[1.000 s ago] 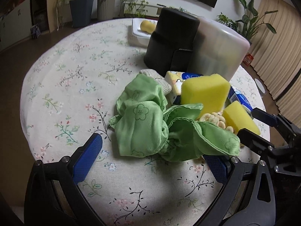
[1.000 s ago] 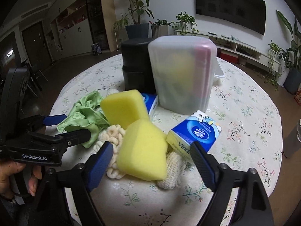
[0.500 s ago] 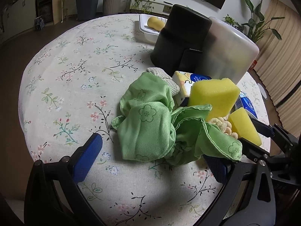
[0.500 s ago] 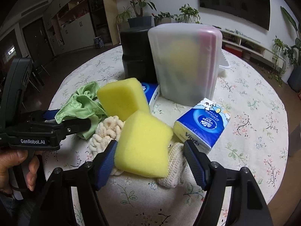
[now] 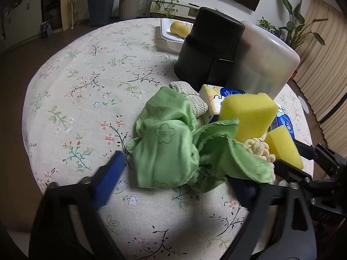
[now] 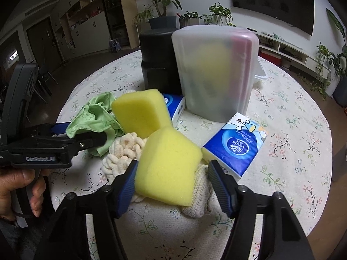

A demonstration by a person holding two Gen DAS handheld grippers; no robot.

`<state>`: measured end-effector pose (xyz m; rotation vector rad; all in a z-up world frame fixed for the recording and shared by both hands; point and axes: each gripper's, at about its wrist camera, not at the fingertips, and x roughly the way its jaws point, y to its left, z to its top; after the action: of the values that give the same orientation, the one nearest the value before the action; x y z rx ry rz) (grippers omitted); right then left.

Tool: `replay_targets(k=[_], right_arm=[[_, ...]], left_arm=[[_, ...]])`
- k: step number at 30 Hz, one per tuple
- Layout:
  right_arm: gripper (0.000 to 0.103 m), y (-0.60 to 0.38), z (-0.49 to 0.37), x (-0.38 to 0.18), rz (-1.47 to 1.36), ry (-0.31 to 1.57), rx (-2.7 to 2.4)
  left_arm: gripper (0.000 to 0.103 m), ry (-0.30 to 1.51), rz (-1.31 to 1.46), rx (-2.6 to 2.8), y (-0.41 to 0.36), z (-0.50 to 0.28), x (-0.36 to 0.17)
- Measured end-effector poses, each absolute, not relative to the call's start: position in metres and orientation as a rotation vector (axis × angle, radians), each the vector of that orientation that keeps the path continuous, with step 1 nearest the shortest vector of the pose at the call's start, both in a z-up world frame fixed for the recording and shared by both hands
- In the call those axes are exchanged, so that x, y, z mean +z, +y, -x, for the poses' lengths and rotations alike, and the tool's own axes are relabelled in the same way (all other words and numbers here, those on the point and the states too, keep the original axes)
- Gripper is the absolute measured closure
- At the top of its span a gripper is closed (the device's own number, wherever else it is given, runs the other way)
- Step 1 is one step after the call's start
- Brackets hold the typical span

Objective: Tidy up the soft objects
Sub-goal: 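Grasp the green cloth with the left tool while the right tool grasps a yellow rectangular sponge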

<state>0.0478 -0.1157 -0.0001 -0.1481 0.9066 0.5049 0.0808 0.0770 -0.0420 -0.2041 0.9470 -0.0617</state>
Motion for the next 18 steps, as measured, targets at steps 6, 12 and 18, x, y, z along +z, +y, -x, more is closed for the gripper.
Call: replay_targets(k=[6, 12, 18], right_arm=[[0.054, -0.115, -0.046, 0.000, 0.130, 0.913, 0.548], [0.059, -0.121, -0.047, 0.001, 0.071, 0.924, 0.571], [0.062, -0.123, -0.044, 0.004, 0.035, 0.928, 0.597]], left_arm=[[0.058, 0.932, 0.228, -0.078, 0.080, -0.079, -0.042], [0.073, 0.912, 0.216, -0.109, 0.075, -0.075, -0.038], [0.076, 0.879, 0.231, -0.120, 0.078, -0.067, -0.032]])
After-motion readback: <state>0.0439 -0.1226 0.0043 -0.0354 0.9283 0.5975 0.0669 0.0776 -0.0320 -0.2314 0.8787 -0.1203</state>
